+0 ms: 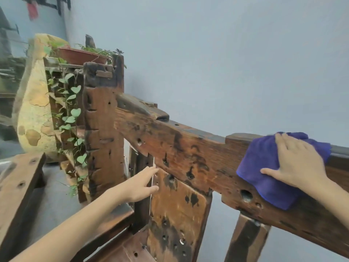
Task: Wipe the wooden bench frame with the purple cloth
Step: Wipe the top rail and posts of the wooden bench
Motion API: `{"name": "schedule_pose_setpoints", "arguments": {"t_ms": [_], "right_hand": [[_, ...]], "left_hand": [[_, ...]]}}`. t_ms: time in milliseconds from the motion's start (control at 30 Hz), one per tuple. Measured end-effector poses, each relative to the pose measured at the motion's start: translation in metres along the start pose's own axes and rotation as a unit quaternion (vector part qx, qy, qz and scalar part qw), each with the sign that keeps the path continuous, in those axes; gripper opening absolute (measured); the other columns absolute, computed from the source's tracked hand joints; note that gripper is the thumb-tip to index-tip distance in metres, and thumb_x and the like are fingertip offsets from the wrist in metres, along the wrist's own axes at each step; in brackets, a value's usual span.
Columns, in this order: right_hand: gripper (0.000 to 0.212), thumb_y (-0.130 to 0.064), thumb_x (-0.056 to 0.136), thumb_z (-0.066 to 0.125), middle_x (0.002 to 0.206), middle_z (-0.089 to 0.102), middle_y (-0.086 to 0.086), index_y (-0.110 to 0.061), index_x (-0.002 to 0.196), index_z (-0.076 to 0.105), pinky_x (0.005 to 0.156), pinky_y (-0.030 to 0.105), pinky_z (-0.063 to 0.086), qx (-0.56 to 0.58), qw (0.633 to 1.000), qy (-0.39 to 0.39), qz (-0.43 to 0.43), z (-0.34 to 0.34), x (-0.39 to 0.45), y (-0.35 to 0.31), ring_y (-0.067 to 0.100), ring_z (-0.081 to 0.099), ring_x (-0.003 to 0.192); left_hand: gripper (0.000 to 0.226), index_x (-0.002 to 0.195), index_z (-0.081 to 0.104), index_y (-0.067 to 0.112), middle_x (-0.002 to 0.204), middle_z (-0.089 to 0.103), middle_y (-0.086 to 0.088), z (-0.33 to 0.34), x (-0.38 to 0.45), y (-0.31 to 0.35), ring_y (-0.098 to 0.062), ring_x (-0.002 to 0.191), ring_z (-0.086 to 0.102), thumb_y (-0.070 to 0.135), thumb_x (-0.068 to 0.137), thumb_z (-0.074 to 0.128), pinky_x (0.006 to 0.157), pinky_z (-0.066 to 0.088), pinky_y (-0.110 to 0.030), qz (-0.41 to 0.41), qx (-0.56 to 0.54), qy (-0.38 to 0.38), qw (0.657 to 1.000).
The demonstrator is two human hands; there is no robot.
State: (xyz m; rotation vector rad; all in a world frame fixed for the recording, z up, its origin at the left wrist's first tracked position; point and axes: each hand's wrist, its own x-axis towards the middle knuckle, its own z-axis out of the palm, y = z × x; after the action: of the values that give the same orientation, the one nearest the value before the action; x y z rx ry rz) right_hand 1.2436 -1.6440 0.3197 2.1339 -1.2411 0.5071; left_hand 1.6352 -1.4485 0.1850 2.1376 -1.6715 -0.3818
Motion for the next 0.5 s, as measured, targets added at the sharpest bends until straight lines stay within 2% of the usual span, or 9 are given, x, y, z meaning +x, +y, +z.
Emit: {"name": "schedule_pose_setpoints", "arguments": {"t_ms": [100,167,233,300,333,433,500], "right_hand": [[0.124,-0.073,0.051,0.086,0.136,0.06,0.029,0.007,0.139,0.052,0.101,0.053,0.048,-0.033,0.996,-0.06,0.054,-0.001,-0.004,-0.001,0.044,0.061,0.121],[0.116,-0.081,0.048,0.081,0.119,0.066,0.026,0.005,0.122,0.058,0.095,0.051,0.049,-0.034,0.993,-0.062,0.094,0.001,0.007,-0.021,0.042,0.063,0.108],[0.117,-0.095,0.046,0.065,0.11,0.067,0.022,0.002,0.112,0.06,0.096,0.049,0.046,-0.029,0.991,-0.066,0.113,0.001,0.026,-0.054,0.038,0.063,0.105],[0.123,-0.107,0.043,0.039,0.111,0.07,0.014,-0.006,0.109,0.063,0.101,0.044,0.044,-0.016,0.989,-0.086,0.118,0.0,0.054,-0.092,0.032,0.064,0.108],[0.124,-0.109,0.04,0.033,0.112,0.071,0.01,-0.01,0.108,0.064,0.102,0.042,0.044,-0.015,0.989,-0.098,0.112,0.0,0.068,-0.109,0.029,0.064,0.109],[0.112,-0.107,0.042,0.047,0.119,0.07,0.003,-0.019,0.11,0.061,0.108,0.042,0.038,0.018,0.987,-0.156,0.026,0.006,0.097,-0.169,0.024,0.062,0.118],[0.108,-0.101,0.051,0.056,0.122,0.067,0.005,-0.015,0.116,0.056,0.107,0.044,0.039,0.073,0.986,-0.146,-0.017,0.021,0.099,-0.192,0.027,0.06,0.12]], "left_hand": [[0.069,0.161,0.018,0.025,0.171,0.01,0.002,-0.017,-0.039,-0.077,-0.017,0.157,0.011,0.041,0.102,0.049,0.126,0.013,-0.037,-0.049,-0.006,-0.011,0.999],[0.069,0.161,0.018,0.02,0.171,0.01,-0.002,-0.03,-0.066,-0.132,-0.018,0.157,0.012,0.037,0.103,0.05,0.127,0.014,-0.036,-0.098,0.005,-0.026,0.995],[0.071,0.162,0.015,0.019,0.172,0.005,-0.004,-0.041,-0.088,-0.173,-0.019,0.158,0.006,0.036,0.102,0.05,0.126,0.011,-0.035,-0.136,0.011,-0.032,0.99],[0.073,0.163,0.012,0.02,0.172,0.001,-0.003,-0.051,-0.101,-0.195,-0.018,0.158,0.002,0.037,0.102,0.05,0.126,0.008,-0.034,-0.145,0.011,-0.029,0.989],[0.073,0.163,0.011,0.02,0.172,-0.001,-0.002,-0.056,-0.102,-0.198,-0.018,0.158,0.0,0.037,0.103,0.049,0.126,0.008,-0.034,-0.14,0.013,-0.022,0.99],[0.073,0.163,0.01,0.02,0.172,-0.004,-0.002,-0.074,-0.098,-0.198,-0.019,0.158,0.0,0.035,0.104,0.049,0.127,0.009,-0.037,-0.121,0.018,0.001,0.992],[0.072,0.163,0.01,0.021,0.172,-0.005,-0.001,-0.086,-0.089,-0.195,-0.02,0.159,0.001,0.033,0.104,0.049,0.128,0.012,-0.04,-0.094,0.019,0.015,0.995]]}}
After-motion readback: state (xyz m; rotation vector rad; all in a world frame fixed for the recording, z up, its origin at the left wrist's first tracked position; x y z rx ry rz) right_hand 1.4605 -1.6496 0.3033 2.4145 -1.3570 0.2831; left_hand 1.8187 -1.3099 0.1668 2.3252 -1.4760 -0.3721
